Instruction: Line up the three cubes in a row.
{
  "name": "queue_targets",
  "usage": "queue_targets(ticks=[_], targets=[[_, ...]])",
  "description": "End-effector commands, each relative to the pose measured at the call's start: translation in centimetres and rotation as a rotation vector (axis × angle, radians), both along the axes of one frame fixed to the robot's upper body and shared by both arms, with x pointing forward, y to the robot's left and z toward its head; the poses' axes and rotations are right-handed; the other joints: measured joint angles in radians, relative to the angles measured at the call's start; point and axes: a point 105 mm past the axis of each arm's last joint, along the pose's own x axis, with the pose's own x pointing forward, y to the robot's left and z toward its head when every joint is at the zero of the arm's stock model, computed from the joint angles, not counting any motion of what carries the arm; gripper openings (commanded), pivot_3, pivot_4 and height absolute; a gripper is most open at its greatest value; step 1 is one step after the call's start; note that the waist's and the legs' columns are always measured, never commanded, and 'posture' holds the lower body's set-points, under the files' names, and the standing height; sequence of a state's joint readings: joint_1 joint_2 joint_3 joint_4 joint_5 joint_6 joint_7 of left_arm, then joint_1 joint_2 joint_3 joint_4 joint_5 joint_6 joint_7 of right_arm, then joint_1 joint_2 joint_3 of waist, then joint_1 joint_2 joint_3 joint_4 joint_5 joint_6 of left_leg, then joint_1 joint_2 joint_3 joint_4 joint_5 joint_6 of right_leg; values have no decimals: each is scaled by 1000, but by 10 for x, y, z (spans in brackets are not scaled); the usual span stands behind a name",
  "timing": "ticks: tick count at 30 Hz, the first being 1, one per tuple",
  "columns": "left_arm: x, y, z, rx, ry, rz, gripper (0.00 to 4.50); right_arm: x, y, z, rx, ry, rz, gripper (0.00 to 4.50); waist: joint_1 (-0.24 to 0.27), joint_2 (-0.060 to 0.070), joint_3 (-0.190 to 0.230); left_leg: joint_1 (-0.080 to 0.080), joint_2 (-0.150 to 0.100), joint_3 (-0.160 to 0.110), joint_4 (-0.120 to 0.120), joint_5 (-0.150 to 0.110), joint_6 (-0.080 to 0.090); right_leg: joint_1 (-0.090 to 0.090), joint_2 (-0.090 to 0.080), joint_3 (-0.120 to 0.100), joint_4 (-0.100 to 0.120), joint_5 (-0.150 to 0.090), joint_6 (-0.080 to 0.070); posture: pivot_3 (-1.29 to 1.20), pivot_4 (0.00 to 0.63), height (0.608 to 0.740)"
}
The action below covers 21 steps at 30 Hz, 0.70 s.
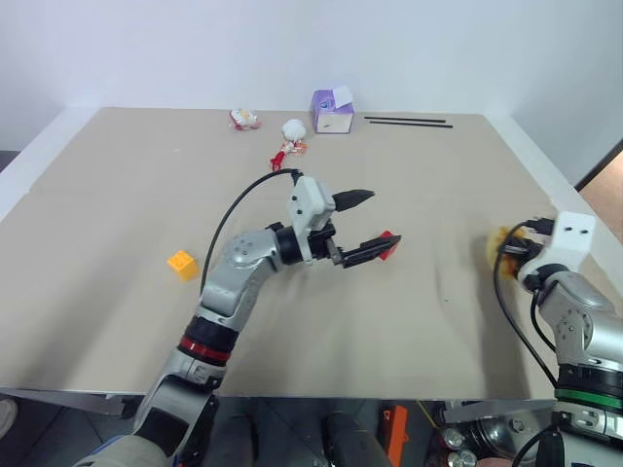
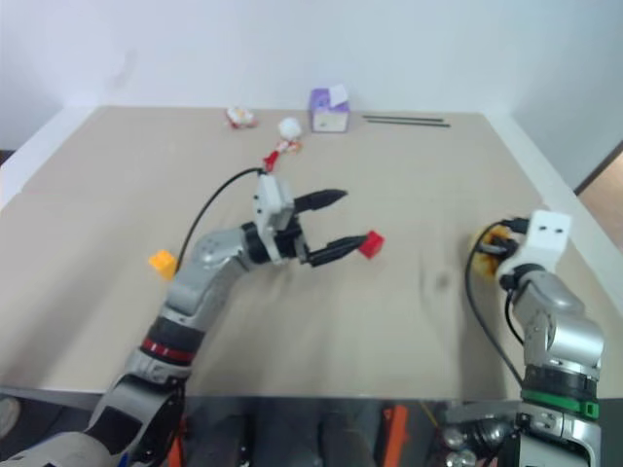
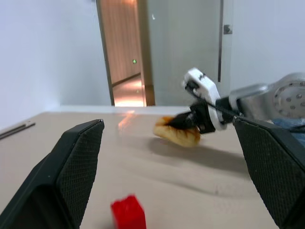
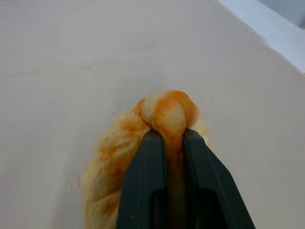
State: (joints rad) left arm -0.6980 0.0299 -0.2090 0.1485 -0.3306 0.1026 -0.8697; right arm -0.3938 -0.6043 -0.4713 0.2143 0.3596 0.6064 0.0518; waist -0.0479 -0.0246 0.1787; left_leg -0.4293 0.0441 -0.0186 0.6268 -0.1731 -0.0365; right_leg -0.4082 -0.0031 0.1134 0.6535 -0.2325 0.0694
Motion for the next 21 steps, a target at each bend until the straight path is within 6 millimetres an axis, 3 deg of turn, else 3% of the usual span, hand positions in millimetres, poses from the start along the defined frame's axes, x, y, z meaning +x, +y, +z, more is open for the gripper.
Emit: queue_targets(ticks=[1,10,12,16,19,21], targets=[[-6,-7,6,-6,-47,-23,4500,-3,-13,23,-15,-93,-56,1131,-1,0,0,1,0,0,-1,0,0,0,0,0,0,0,0,0,150,740],[-5,4,-1,12,-42,-14,4500,0,4,41,-40,-199,67,4305,-1,1,0,1,0,0,-1,1,1,1,0,1,0,1,1,0,150,740],[-3,7,-1,15,-43,-1,4500,6,18,53,-50,-252,174,4420,-1,2,0,1,0,0,-1,1,2,1,0,1,0,1,1,0,150,740],[1,17,-4,34,-39,35,4500,14,77,71,-88,-314,555,4420,-8,2,0,2,0,0,-1,1,2,1,1,1,0,1,1,0,150,740],[4,37,-15,61,-18,85,4500,15,128,71,-82,-291,858,4420,-13,2,0,2,1,0,-2,1,2,1,1,1,0,1,1,0,150,740],[5,47,-23,81,-3,115,4500,17,146,64,-70,-250,972,4420,-16,2,0,3,1,0,-2,1,2,1,2,0,0,1,0,0,150,740]])
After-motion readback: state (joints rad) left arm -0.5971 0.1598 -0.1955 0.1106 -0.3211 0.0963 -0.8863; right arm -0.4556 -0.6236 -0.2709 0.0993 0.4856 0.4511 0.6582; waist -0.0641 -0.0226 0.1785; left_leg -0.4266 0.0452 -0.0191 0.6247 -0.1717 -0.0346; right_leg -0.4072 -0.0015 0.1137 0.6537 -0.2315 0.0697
